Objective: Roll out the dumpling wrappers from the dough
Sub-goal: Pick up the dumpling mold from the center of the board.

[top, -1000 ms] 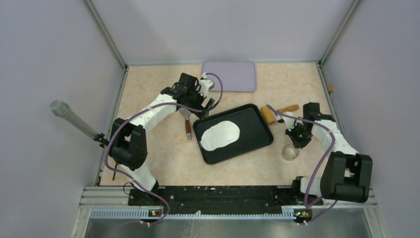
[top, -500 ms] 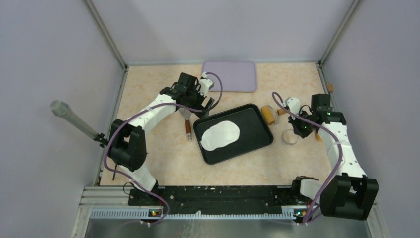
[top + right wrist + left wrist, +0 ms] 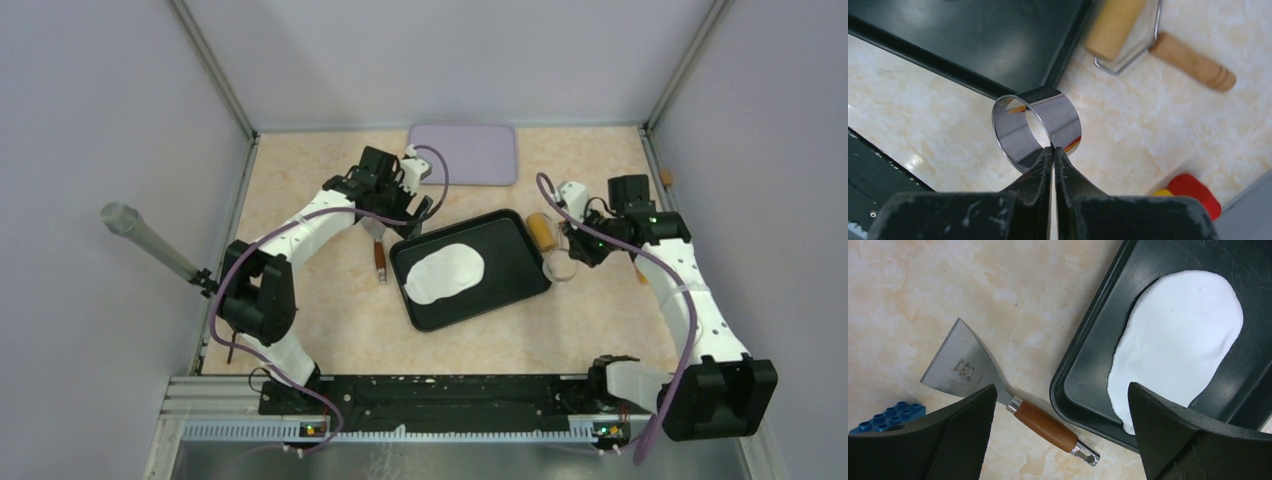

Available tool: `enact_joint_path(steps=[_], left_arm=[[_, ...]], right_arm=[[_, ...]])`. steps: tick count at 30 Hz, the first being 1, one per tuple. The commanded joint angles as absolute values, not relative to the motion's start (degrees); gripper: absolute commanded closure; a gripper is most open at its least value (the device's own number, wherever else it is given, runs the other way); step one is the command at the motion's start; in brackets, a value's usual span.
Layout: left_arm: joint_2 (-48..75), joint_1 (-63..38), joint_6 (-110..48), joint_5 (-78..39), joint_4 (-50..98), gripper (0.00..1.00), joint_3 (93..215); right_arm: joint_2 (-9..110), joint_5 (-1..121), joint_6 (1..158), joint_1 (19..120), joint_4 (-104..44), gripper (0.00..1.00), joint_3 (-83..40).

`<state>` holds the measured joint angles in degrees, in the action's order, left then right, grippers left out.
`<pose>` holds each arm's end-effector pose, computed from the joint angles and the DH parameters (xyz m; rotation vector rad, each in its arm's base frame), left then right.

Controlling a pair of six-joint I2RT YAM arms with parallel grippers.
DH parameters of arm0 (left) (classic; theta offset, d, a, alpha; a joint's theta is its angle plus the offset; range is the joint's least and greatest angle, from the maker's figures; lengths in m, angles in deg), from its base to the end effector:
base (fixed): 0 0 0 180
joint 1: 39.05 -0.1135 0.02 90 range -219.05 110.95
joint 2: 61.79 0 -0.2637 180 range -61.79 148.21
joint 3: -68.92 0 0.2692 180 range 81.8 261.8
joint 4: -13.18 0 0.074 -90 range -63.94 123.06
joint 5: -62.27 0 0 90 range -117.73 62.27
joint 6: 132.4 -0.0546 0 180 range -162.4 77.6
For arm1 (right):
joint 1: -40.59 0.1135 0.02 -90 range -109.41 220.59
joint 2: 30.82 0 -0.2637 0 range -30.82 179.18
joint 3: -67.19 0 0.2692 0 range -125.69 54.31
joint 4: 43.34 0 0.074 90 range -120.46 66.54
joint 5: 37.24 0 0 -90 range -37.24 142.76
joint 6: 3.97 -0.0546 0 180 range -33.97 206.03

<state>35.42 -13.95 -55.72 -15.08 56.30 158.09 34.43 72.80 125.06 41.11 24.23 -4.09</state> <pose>0.3567 -0.1803 0.2383 0.9024 2.2970 -0.3611 0.2368 0.0209 0.2711 -0.9718 2.3647 0.2124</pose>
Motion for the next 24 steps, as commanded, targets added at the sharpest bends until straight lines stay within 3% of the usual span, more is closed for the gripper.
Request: enact_joint_path(steps=[1,13,24], left_arm=[[32.63,-15.86,-53.05,-14.0,55.12,0.01,159.98],[26.71,-31.65,-50.91,-4.13,53.81,0.01,156.14],[20.34,-38.65,-50.64,0.66,49.36,0.01,148.32]], right_arm=[[35.48,75.53,117.12,49.43,22.43,1.0,-9.91],[55.76,81.29,101.37,71.39,7.09,1.0,-22.31],[77.35,89.08,97.34,78.21,5.12,1.0,-34.92]])
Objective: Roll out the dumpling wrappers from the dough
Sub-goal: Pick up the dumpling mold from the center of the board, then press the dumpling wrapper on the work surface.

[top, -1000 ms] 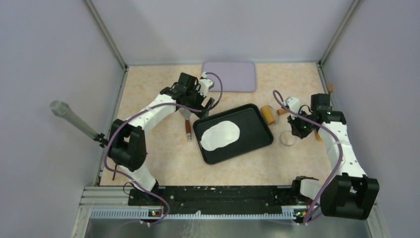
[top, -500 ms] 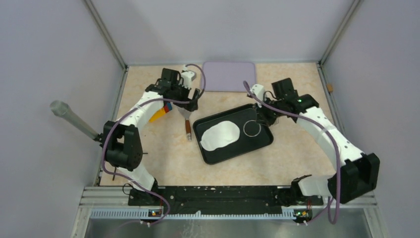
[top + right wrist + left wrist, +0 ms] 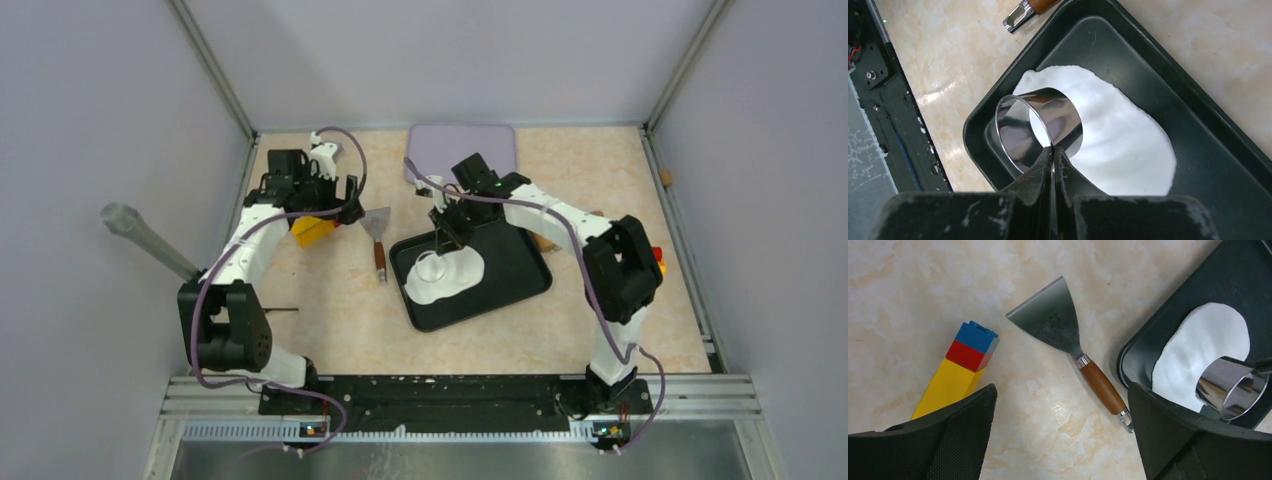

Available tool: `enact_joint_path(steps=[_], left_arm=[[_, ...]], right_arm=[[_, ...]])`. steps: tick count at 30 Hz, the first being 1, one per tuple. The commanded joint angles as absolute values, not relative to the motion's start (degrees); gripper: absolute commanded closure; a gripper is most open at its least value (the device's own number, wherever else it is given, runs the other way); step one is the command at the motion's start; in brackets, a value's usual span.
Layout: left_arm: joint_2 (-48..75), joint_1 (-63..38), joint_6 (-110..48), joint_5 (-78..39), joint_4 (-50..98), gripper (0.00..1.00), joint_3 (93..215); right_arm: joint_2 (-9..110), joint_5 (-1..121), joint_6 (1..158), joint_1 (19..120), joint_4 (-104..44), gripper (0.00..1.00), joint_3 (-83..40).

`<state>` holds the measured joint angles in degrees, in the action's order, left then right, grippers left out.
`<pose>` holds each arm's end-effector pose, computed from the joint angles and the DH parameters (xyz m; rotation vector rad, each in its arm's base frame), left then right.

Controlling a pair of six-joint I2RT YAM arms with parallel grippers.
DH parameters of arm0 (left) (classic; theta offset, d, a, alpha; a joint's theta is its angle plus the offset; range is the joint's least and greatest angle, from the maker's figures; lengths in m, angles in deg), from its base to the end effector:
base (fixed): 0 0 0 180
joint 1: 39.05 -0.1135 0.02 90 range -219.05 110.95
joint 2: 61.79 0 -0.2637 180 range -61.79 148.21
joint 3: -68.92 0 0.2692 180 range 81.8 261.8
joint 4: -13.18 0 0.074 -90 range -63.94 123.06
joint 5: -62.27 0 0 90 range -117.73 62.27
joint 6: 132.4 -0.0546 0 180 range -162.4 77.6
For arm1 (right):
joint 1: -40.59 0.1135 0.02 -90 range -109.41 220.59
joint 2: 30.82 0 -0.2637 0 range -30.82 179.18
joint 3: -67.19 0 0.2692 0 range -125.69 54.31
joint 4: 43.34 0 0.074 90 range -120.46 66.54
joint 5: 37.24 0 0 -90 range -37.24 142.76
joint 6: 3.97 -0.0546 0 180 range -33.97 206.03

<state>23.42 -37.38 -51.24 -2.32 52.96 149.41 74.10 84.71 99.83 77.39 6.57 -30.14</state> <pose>0.3534 -0.0337 0.2677 0.4248 2.2579 -0.4547 0.3185 0.2744 0.2313 -1.2897 2.2275 0.8686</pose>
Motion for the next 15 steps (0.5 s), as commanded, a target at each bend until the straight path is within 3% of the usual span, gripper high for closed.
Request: enact_joint_path(steps=[1,15], left_arm=[[20.02,-40.05,-50.66,1.08,49.43,0.01,148.12],[21.54,-40.37,-50.43,3.31,48.47,0.01,146.84]], right_arm=[[78.13,89.33,97.37,78.25,5.47,1.0,-35.28],[81.62,91.51,96.96,79.71,5.91,1.0,-35.41]])
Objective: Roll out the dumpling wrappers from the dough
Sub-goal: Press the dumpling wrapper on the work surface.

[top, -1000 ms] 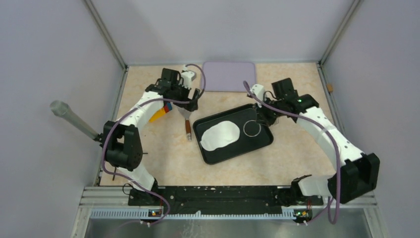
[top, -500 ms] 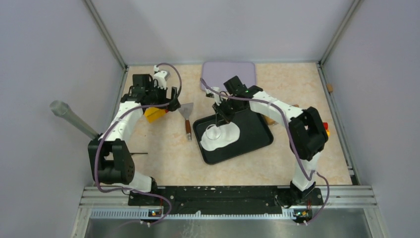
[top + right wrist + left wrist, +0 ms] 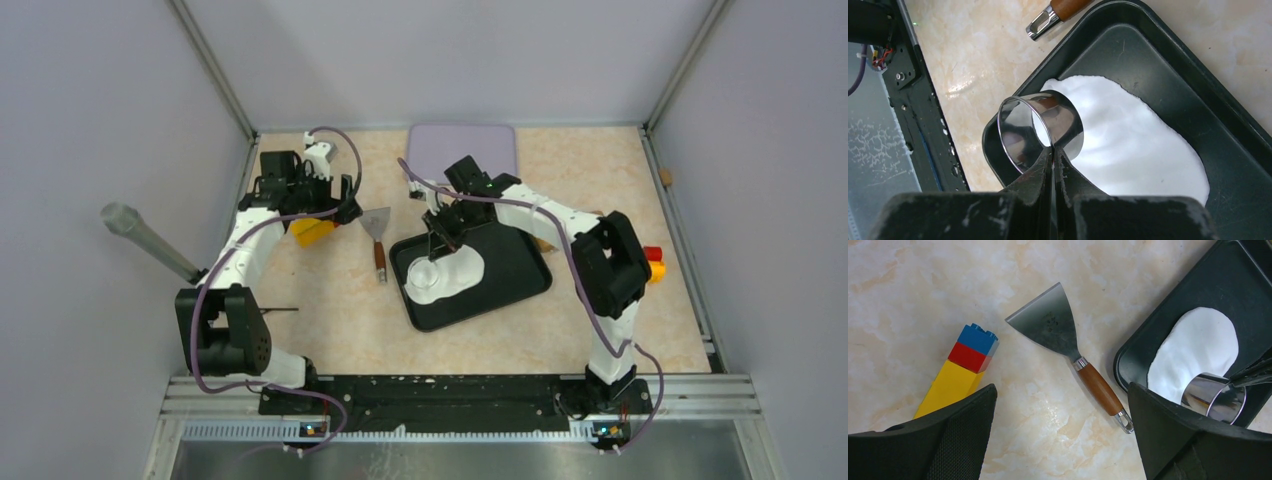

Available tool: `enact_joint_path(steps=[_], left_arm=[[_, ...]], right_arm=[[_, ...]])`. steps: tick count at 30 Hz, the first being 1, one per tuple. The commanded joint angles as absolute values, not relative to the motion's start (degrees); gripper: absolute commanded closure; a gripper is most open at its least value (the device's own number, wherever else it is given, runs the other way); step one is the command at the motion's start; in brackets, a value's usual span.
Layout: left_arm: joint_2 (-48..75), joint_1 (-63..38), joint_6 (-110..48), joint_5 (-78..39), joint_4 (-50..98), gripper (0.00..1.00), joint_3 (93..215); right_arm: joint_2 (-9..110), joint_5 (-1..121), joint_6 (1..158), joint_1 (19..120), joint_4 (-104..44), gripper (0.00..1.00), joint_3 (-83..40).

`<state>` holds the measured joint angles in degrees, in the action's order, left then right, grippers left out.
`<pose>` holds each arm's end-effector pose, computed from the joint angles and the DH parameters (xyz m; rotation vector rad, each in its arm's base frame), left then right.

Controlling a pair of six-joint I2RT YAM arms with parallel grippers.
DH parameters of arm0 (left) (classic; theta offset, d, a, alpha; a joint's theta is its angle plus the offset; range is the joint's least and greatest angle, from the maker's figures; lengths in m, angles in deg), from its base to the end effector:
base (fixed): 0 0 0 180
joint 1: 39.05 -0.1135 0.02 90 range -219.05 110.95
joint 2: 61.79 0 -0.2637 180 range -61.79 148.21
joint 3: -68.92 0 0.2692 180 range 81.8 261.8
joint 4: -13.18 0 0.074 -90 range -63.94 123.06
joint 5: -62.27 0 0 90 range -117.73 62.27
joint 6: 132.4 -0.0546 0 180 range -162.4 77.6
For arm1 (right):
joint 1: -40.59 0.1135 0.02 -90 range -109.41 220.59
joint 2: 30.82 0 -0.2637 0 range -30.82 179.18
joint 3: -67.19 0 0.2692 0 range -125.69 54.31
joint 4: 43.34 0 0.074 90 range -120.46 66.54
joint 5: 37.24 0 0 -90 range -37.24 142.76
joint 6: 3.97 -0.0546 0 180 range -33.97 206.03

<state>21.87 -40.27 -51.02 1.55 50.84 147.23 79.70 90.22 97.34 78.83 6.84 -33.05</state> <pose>0.3483 -0.0193 0.2675 0.3985 2.2193 -0.4996 0.3212 0.2954 0.2103 -1.3069 2.2743 1.0219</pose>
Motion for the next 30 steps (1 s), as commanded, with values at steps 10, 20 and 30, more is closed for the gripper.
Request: enact_joint_path(steps=[10,20,30], left_arm=[[21.18,-40.38,-50.22,3.45,47.95,0.01,146.27],[21.51,-40.38,-50.11,3.74,47.77,0.01,146.16],[21.44,-40.42,-50.04,3.87,47.69,0.01,146.12]], right_arm=[[83.95,88.65,97.96,79.78,7.59,1.0,-34.95],[85.15,87.92,98.93,79.79,9.22,1.0,-35.26],[85.59,86.47,99.04,80.14,9.17,1.0,-35.43]])
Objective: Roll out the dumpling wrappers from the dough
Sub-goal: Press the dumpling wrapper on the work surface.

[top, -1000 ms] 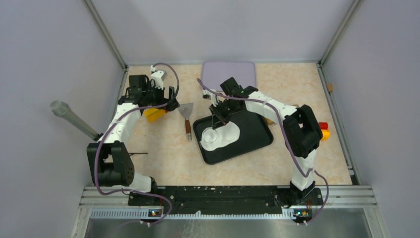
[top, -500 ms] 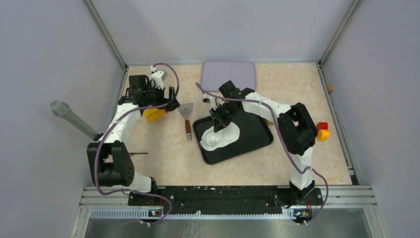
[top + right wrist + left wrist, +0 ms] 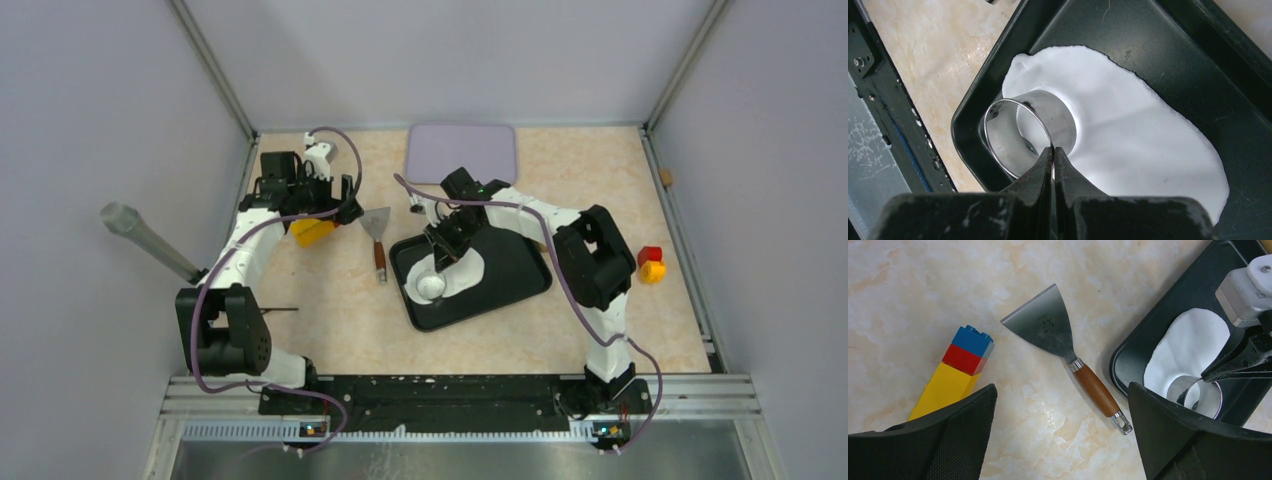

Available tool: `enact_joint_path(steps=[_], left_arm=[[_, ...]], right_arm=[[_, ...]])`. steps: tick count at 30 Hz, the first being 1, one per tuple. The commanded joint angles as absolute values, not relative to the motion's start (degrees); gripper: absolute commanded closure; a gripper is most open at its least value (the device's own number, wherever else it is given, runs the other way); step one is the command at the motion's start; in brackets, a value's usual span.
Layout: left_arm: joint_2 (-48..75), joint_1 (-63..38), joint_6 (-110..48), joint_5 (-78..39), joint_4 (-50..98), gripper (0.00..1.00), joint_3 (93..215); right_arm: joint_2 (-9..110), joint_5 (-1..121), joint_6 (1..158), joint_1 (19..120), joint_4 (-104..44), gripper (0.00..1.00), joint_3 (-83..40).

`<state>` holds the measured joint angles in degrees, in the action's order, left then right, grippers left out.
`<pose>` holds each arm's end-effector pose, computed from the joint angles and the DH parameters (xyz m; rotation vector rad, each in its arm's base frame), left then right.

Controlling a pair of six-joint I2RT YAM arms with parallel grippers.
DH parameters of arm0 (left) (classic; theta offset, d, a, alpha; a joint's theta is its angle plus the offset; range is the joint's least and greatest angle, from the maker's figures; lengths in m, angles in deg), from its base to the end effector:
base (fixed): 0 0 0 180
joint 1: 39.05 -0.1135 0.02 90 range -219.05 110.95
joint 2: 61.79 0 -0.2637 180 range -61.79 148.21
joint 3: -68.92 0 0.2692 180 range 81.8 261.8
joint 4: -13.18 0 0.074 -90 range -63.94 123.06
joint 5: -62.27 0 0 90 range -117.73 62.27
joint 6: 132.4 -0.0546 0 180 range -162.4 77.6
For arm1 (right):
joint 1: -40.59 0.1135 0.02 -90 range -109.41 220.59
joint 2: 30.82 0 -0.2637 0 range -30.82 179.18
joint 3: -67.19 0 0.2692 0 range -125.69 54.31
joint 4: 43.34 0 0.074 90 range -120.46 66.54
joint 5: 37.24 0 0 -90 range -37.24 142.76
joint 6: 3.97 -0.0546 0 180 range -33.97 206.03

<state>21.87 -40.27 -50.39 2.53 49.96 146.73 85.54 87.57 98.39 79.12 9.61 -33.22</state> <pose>0.3483 -0.0201 0.2661 0.3958 2.2109 -0.5226 0.3238 0.2977 0.1649 -1.3348 2.4294 0.9616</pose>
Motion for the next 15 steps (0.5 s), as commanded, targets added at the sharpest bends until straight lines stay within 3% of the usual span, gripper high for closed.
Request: enact_joint_path(steps=[1,15], left_arm=[[21.44,-40.38,-50.04,3.89,47.68,0.01,146.13],[21.62,-40.42,-49.78,4.01,47.59,0.01,146.02]], right_arm=[[85.55,86.14,99.04,80.22,8.81,1.0,-35.37],[84.19,86.32,98.02,80.84,5.73,1.0,-35.34]])
